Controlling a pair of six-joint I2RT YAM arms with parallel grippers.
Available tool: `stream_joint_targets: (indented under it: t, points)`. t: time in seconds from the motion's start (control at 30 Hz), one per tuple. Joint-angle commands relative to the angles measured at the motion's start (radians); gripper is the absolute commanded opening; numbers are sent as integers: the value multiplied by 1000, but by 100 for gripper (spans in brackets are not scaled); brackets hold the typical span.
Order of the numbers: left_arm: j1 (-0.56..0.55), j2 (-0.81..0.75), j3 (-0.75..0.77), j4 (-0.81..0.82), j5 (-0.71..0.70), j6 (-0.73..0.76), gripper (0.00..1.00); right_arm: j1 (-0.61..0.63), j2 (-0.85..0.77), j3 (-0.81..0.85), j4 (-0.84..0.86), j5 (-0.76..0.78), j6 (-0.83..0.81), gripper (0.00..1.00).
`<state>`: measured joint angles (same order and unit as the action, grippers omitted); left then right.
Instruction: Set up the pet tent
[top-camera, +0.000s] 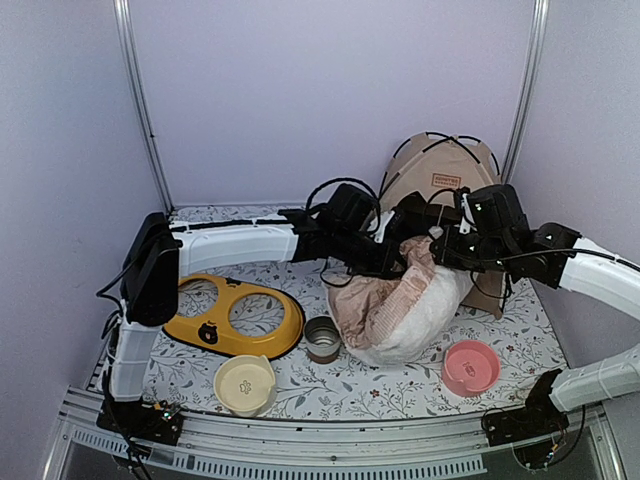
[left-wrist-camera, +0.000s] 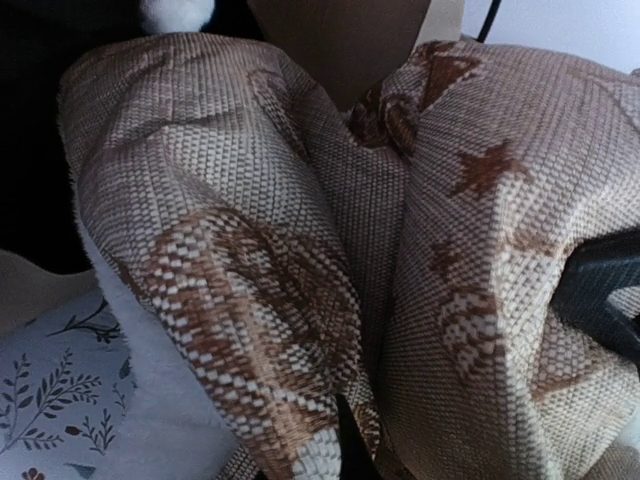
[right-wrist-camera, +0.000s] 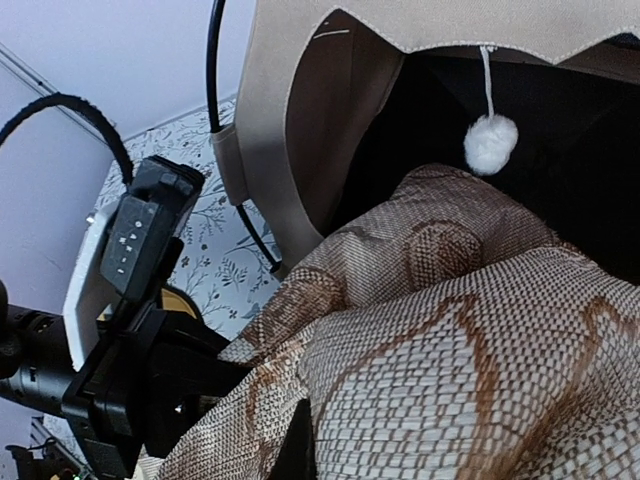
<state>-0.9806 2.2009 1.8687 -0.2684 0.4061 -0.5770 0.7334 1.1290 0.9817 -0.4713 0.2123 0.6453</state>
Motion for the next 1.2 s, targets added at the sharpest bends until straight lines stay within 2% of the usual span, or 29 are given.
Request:
stream_joint_targets:
  t: [0.0, 0.17, 0.4, 0.53, 0.63, 0.77, 0.83, 0.97, 1.07, 1.17]
  points:
    - [4, -4, 96, 57, -12, -5, 0, -46, 69, 70, 42, 66, -102, 0]
    - [14, 59, 185, 45, -51, -13, 0, -136, 144, 80, 31, 110, -146, 0]
    - [22, 132, 252, 49, -84, -10, 8, -242, 287, 86, 23, 173, -205, 0]
    - [23, 140, 261, 66, -65, 6, 19, -274, 360, 110, 5, 192, -219, 3]
    - [23, 103, 248, 71, -41, 32, 36, -276, 382, 122, -14, 208, -223, 4]
    - [23, 5, 151, 94, -71, 76, 60, -277, 396, 122, -29, 223, -223, 6]
    - [23, -49, 102, 93, -97, 97, 67, -279, 400, 122, -37, 220, -219, 8]
    - [22, -166, -34, 98, -165, 133, 75, -279, 396, 125, -42, 204, -214, 13]
    - [21, -267, -138, 92, -215, 151, 78, -279, 389, 135, -50, 186, -214, 18]
    - [6, -319, -235, 68, -265, 156, 78, -279, 375, 144, -58, 162, -217, 28]
